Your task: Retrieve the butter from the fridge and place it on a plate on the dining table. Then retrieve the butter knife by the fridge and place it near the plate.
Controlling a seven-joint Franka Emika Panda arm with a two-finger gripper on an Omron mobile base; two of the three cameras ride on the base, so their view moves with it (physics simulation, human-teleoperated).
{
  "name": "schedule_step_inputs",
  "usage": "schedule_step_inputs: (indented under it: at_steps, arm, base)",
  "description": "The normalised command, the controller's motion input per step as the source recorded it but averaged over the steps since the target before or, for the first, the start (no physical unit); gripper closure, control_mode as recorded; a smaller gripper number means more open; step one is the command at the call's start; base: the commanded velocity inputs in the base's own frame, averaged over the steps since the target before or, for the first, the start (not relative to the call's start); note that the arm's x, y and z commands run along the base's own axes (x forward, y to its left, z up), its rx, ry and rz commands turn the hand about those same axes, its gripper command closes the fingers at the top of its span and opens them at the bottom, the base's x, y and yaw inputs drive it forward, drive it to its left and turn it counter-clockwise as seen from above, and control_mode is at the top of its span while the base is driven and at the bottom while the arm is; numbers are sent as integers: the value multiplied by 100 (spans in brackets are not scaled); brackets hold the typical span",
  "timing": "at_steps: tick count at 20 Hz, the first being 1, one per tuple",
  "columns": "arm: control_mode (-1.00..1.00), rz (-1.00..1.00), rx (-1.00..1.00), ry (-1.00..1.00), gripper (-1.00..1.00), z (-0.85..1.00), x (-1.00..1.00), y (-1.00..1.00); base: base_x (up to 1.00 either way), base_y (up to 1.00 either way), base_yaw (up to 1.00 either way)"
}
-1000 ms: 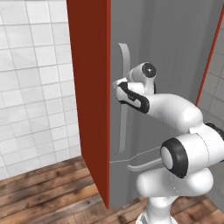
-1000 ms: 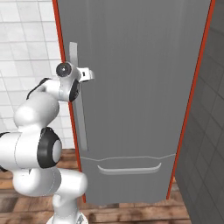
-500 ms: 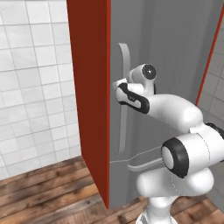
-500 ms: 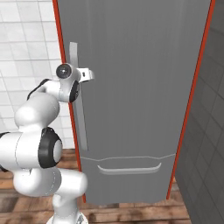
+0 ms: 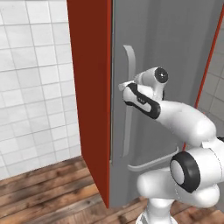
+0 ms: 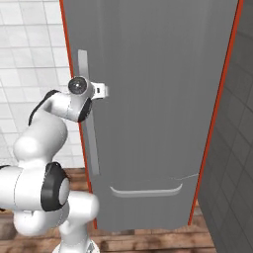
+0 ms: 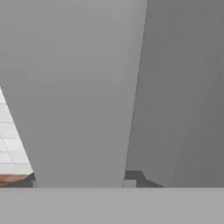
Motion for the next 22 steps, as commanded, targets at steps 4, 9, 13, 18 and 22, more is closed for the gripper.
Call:
schedule_step_inputs:
  at_steps: [4, 9, 13, 18, 22]
  arm:
    - [-100, 0, 24, 5, 100, 39, -76, -72]
    - [-100, 0, 21, 4, 100, 42, -91, -67]
    - [-100, 0, 14, 12, 100, 50, -74, -83]
    - [-100, 1, 7, 13, 100, 58, -82, -85]
    - [-100, 0, 1, 13, 100, 32, -92, -98]
  base:
    - [0, 0, 0]
    - [0, 0, 0]
    - [0, 0, 0]
    - [0, 0, 0]
    - [0, 0, 0]
